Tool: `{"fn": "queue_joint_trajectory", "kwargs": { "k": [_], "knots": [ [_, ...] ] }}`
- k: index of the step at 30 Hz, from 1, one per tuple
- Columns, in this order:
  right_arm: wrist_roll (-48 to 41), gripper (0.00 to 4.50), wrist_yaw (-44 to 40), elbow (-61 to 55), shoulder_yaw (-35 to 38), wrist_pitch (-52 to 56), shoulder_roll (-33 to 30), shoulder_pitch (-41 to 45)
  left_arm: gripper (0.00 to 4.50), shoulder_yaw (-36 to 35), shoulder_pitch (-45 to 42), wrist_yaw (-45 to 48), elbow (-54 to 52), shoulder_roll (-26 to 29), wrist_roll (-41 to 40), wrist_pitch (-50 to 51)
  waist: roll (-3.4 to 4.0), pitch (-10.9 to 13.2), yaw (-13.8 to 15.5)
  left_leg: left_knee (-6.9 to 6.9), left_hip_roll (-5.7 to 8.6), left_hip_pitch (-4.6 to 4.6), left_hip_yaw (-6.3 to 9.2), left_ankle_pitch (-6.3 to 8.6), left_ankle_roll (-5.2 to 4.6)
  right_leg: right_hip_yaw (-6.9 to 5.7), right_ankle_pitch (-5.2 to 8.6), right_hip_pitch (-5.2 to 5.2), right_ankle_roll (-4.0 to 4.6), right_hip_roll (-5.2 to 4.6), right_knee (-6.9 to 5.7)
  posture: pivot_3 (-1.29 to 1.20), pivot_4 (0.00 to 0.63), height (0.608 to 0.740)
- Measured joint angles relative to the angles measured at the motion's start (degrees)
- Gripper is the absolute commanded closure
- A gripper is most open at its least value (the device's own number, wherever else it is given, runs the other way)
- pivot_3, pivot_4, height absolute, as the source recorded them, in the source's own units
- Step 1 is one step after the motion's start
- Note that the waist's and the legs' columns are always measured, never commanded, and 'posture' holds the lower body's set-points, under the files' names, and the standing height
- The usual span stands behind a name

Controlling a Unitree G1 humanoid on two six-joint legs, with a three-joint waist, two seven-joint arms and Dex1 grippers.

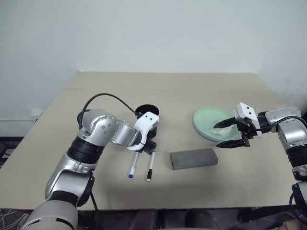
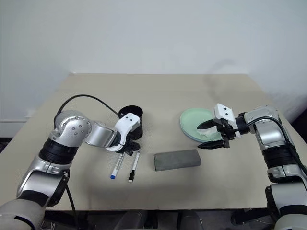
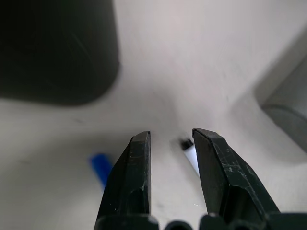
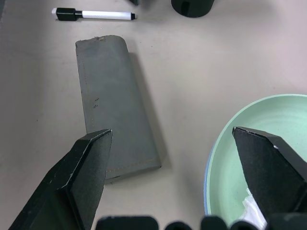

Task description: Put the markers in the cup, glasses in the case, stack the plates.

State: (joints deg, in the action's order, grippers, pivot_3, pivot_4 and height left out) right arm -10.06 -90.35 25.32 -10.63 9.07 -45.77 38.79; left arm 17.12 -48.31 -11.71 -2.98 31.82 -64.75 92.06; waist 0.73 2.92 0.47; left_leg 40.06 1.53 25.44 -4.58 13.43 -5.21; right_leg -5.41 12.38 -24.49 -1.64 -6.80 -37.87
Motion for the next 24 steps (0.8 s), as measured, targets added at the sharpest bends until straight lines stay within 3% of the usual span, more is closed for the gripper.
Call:
{"fn": "queue_joint_trajectory", "kwargs": {
  "k": [10, 22, 24],
  "knots": [
    [0.1, 0.15, -0.3, 0.2, -0.1, 0.0, 0.6, 0.2, 3.11, 1.3, -2.1, 1.7, -6.1, 1.2, -8.7, 0.0, 0.0, 0.0, 0.0, -0.1, 0.0, -0.01, 0.0, -0.01, 0.02, 0.04, 0.0, 0.0, -0.01, 0.0, 0.05, 0.0, 0.0, 0.7],
    [0.1, 0.15, -1.1, 0.0, -0.3, 0.2, 0.6, 0.5, 3.11, 4.2, 3.3, -3.3, -9.0, 2.7, -17.4, 0.0, -0.01, 0.0, 0.0, -0.1, 0.0, -0.03, 0.01, -0.09, 0.15, 0.04, 0.02, 0.02, 0.03, -0.01, 0.04, 0.0, 0.0, 0.7],
    [0.1, 0.15, -1.2, 0.0, -0.3, 0.3, 0.6, 0.5, 2.76, 4.4, 3.6, -3.3, -9.7, 3.1, -17.4, 0.0, -0.01, 0.0, 0.0, -0.1, 0.0, -0.02, 0.01, -0.09, 0.15, 0.03, 0.01, 0.0, 0.03, -0.01, 0.03, 0.0, 0.0, 0.7]
  ]
}}
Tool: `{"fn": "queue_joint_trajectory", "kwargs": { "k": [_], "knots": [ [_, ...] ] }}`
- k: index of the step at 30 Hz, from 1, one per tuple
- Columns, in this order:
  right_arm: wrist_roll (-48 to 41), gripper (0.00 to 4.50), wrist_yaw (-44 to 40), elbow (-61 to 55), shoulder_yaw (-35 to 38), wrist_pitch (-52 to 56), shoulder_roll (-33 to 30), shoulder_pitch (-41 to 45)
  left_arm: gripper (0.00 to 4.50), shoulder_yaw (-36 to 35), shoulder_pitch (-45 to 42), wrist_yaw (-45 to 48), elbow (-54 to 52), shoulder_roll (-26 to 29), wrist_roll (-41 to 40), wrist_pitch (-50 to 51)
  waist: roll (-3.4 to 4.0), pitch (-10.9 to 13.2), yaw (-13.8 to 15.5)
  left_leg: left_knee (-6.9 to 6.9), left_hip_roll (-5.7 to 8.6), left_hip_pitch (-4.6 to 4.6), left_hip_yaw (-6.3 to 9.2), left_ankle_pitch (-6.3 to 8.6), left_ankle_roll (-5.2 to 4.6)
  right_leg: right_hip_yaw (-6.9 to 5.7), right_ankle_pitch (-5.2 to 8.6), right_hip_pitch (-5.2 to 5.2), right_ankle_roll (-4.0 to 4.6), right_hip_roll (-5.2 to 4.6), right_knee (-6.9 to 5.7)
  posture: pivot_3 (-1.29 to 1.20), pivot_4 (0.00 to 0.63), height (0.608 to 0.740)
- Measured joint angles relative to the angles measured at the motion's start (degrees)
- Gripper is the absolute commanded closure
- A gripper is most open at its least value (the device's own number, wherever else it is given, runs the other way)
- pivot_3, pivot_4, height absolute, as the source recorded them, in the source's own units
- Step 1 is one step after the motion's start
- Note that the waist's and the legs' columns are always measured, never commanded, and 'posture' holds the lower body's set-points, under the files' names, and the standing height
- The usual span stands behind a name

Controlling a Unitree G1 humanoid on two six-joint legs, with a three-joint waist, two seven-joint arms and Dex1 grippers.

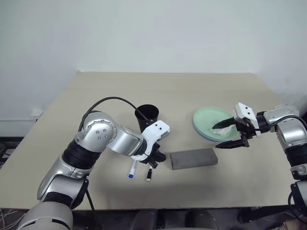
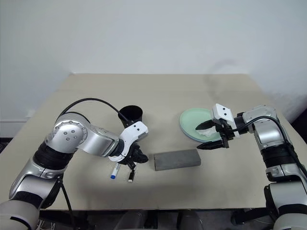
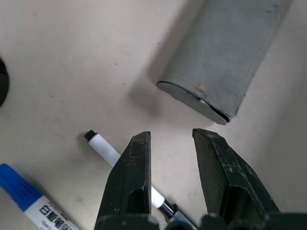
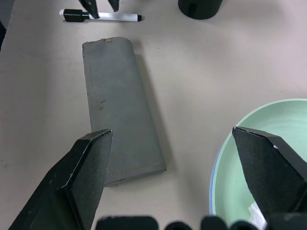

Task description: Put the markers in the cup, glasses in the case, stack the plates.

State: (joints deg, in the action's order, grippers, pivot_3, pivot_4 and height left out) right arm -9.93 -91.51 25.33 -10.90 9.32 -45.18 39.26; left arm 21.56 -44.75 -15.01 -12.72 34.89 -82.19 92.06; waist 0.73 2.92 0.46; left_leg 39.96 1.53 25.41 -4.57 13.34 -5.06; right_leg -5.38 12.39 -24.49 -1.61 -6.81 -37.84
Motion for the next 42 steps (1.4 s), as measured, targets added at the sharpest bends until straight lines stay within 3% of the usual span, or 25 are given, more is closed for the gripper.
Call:
{"fn": "queue_joint_trajectory", "kwargs": {
  "k": [7, 29, 34, 40, 42],
  "knots": [
    [0.0, 0.15, -0.1, -0.8, -0.2, 0.7, 0.0, -0.2, 0.65, 0.0, 1.0, -0.4, -0.4, 1.1, 0.0, 0.0, 0.0, 0.0, 0.0, -0.03, 0.0, 0.0, 0.0, 0.0, 0.0, 0.0, 0.0, -0.01, 0.0, 0.0, 0.01, 0.0, 0.0, 0.7],
    [-0.2, 0.15, -0.6, -2.4, -2.7, 1.5, 2.5, -1.5, 0.65, -0.6, 8.6, -13.3, -0.5, 4.9, -11.0, -2.7, 0.0, 0.0, 0.0, -0.29, 0.02, -0.05, -0.04, -0.08, 0.13, 0.06, -0.04, -0.1, 0.05, 0.02, 0.01, 0.0, 0.0, 0.7],
    [-0.8, 0.15, -0.6, -2.4, -3.5, 1.5, 2.7, -1.5, 1.86, 0.0, 9.1, -15.8, -0.5, 6.1, -12.6, -4.3, 0.0, 0.0, 0.0, -0.37, 0.02, -0.07, -0.04, -0.13, 0.22, 0.07, -0.04, -0.12, 0.09, 0.02, 0.02, 0.0, 0.0, 0.7],
    [-1.7, 0.15, -0.6, -3.3, -3.9, 1.5, 2.8, -1.5, 3.98, 1.2, 9.6, -17.8, -0.4, 8.4, -14.7, -5.9, 0.0, 0.0, 0.0, -0.4, 0.02, -0.07, -0.05, -0.13, 0.22, 0.09, -0.05, -0.13, 0.08, 0.02, 0.04, 0.0, 0.0, 0.7],
    [-1.9, 0.15, -0.6, -3.8, -3.9, 1.6, 3.1, -1.5, 3.98, 1.7, 9.6, -18.4, -0.4, 8.9, -15.3, -6.6, 0.0, 0.0, 0.0, -0.41, 0.03, -0.07, -0.06, -0.13, 0.22, 0.09, -0.05, -0.14, 0.08, 0.02, 0.05, 0.0, 0.0, 0.7]
  ]
}}
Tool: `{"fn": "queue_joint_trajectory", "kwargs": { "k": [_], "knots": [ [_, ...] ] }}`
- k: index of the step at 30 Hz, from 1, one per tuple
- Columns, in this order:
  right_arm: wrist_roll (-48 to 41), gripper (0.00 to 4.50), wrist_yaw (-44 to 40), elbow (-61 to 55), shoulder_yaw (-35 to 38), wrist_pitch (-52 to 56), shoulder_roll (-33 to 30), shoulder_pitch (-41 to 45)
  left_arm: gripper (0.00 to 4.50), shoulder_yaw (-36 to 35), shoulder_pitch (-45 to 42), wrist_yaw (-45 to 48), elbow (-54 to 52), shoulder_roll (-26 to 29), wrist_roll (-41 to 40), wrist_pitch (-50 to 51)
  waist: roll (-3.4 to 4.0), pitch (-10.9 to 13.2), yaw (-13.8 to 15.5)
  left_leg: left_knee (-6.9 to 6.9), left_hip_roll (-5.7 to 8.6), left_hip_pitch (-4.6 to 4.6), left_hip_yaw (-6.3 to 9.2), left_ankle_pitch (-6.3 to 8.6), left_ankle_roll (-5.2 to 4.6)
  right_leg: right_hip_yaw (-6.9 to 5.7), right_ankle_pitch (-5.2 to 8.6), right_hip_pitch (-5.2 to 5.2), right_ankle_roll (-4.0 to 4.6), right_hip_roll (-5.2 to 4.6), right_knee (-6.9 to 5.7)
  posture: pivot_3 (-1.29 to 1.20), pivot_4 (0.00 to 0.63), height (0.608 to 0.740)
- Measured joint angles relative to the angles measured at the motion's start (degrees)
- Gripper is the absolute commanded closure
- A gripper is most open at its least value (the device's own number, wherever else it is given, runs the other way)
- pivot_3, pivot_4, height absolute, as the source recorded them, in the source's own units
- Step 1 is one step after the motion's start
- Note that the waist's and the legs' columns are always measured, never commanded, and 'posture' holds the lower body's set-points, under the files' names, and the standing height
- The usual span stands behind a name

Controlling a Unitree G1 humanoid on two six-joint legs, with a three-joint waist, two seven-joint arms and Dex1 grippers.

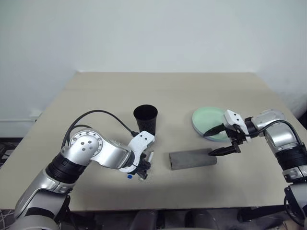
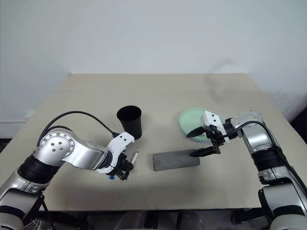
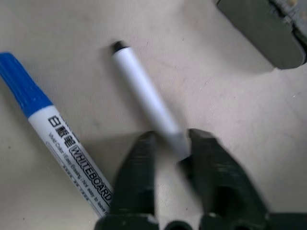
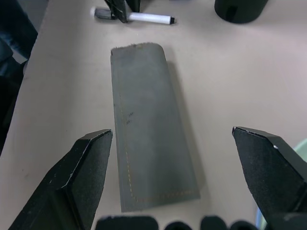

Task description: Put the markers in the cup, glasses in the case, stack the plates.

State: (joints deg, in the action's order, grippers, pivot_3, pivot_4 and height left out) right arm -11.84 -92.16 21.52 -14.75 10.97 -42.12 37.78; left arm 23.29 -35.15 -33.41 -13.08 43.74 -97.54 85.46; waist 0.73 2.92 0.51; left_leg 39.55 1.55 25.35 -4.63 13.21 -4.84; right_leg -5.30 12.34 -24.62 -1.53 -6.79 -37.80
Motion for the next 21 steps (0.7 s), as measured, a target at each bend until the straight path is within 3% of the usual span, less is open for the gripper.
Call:
{"fn": "queue_joint_trajectory", "kwargs": {
  "k": [11, 14, 21],
  "knots": [
    [0.0, 0.15, 0.0, -0.5, 0.0, 0.4, 0.4, 0.0, 3.98, 1.8, -1.3, 1.3, 0.1, 1.3, -0.2, 0.0, 0.0, 0.0, 0.0, -0.17, 0.0, -0.02, -0.18, 0.0, 0.0, -0.01, 0.0, -0.13, 0.0, 0.02, 0.0, 0.0, 0.0, 0.7],
    [0.0, 0.15, 0.0, -0.5, 0.0, 0.4, 0.6, 0.0, 4.46, 2.1, -1.5, 1.5, 0.1, 1.5, -0.1, 0.0, -0.01, 0.0, 0.0, -0.3, 0.0, -0.11, -0.33, -0.01, 0.01, 0.1, 0.0, -0.16, 0.01, 0.0, 0.01, 0.0, 0.0, 0.7],
    [0.0, 0.15, 0.0, -0.5, 0.0, 0.4, 0.8, 0.0, 4.46, 2.1, -1.7, 2.4, 0.5, 1.5, 0.3, -0.1, -0.02, 0.0, 0.0, -0.36, 0.0, -0.2, -0.42, -0.01, 0.01, 0.42, 0.01, -0.13, 0.02, 0.0, 0.05, 0.0, 0.0, 0.7]
  ]
}}
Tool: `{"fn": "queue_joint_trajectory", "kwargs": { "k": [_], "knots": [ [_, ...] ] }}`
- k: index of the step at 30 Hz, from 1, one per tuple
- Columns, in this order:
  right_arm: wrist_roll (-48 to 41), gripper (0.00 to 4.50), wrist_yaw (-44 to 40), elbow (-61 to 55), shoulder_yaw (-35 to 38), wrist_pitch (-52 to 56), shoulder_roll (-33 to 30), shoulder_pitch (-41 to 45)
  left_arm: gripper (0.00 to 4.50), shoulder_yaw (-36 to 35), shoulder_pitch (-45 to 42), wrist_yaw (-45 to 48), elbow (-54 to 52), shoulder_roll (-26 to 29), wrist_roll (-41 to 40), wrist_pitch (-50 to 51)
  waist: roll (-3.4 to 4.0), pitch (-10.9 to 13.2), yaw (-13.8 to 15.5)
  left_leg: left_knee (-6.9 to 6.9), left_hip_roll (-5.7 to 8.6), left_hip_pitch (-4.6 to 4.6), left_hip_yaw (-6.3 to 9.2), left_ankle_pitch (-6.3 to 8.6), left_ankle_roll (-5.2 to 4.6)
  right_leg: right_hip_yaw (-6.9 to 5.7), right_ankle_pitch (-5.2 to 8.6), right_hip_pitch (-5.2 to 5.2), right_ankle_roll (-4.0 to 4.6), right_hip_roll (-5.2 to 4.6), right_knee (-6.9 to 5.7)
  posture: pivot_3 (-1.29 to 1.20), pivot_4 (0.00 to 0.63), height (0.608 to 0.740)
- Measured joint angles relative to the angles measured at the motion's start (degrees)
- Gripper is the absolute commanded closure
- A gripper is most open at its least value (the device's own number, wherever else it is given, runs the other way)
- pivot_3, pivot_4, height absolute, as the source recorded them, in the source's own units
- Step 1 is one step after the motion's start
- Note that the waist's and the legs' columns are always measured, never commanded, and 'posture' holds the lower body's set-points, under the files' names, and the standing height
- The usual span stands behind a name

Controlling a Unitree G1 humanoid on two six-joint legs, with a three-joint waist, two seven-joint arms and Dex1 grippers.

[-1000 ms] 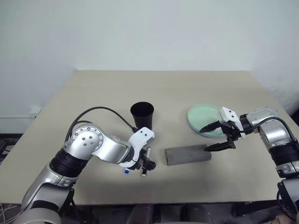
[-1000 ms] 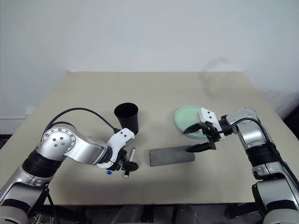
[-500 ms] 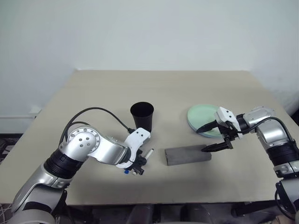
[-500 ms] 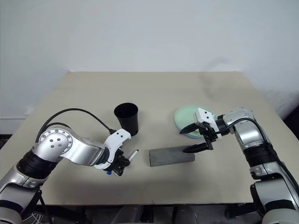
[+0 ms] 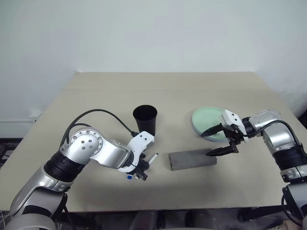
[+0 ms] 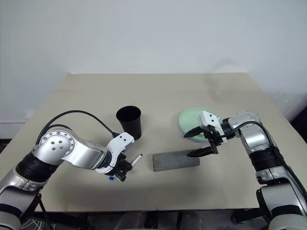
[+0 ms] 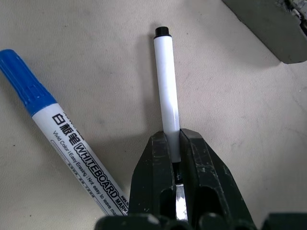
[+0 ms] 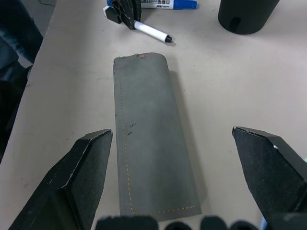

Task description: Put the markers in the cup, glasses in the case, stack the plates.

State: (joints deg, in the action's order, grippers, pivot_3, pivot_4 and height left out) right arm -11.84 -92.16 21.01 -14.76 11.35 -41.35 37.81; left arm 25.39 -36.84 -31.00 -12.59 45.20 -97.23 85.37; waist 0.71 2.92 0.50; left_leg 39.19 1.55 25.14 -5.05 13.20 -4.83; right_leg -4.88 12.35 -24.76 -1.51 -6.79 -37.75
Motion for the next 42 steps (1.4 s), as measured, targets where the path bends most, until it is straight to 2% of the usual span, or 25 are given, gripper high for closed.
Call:
{"fn": "queue_joint_trajectory", "kwargs": {
  "k": [9, 16, 25, 29, 33, 36, 42],
  "knots": [
    [0.0, 0.15, 0.0, 0.6, 0.0, -0.3, 0.0, 0.9, 4.46, -0.3, -2.2, 7.0, -3.1, -1.2, 3.3, 0.7, -0.14, 0.1, 0.0, -0.04, 0.0, -0.08, -0.13, 0.0, 0.0, 0.08, 0.03, 0.03, 0.04, -0.03, 0.0, 0.0, 0.0, 0.7],
    [0.0, 0.15, 0.0, 1.7, 0.0, -0.8, 0.1, 2.5, 4.46, -7.0, -4.6, 14.7, -4.7, -1.3, 4.8, -2.8, -0.14, 0.1, 0.0, -0.12, 0.0, -0.11, -0.17, 0.0, 0.0, 0.15, 0.04, -0.01, 0.07, -0.03, 0.01, 0.0, 0.0, 0.7],
    [0.1, 0.15, 0.0, 3.2, -0.1, -1.5, 0.6, 3.2, 4.46, -17.1, -5.9, 28.1, -7.2, -3.9, 21.8, -15.8, -0.17, 0.1, 0.0, -0.23, 0.0, -0.21, -0.45, 0.0, 0.0, 0.12, 0.03, 0.0, 0.06, -0.04, 0.05, 0.0, 0.0, 0.7],
    [0.1, 0.15, 0.0, 3.2, -0.1, -1.6, 1.2, 3.5, 4.46, -22.0, -7.5, 30.7, -6.1, -7.6, 26.1, -21.8, -0.21, 0.1, 0.0, -0.24, -0.01, -0.22, -0.45, 0.0, 0.0, 0.16, 0.03, 0.02, 0.06, -0.06, 0.06, 0.0, 0.0, 0.7],
    [0.1, 0.15, 0.0, 3.2, -0.1, -1.6, 1.4, 3.6, 4.46, -24.8, -7.5, 33.3, -4.5, -8.2, 32.2, -26.1, -0.21, 0.1, -0.1, -0.29, -0.01, -0.3, -0.47, 0.0, 0.0, 0.14, 0.03, 0.07, 0.06, -0.05, 0.06, 0.0, 0.0, 0.7],
    [0.1, 0.15, 0.0, 3.2, -0.1, -1.6, 1.4, 3.8, 4.46, -25.4, -4.5, 35.9, -2.2, -8.6, 37.9, -29.8, -0.21, 0.1, -0.1, -0.36, -0.02, -0.44, -0.55, 0.0, 0.0, 0.13, 0.03, 0.15, 0.06, -0.05, 0.06, 0.0, 0.0, 0.7],
    [0.1, 0.15, 0.0, 3.1, -0.1, -1.5, 1.7, 3.9, 4.46, -26.2, 4.0, 39.5, 3.3, -14.3, 50.2, -40.5, -0.27, 0.1, 0.1, -0.37, -0.02, -0.44, -0.55, 0.01, -0.02, 0.14, -0.03, 0.15, 0.15, -0.15, 0.11, 0.0, 0.0, 0.7]
  ]
}}
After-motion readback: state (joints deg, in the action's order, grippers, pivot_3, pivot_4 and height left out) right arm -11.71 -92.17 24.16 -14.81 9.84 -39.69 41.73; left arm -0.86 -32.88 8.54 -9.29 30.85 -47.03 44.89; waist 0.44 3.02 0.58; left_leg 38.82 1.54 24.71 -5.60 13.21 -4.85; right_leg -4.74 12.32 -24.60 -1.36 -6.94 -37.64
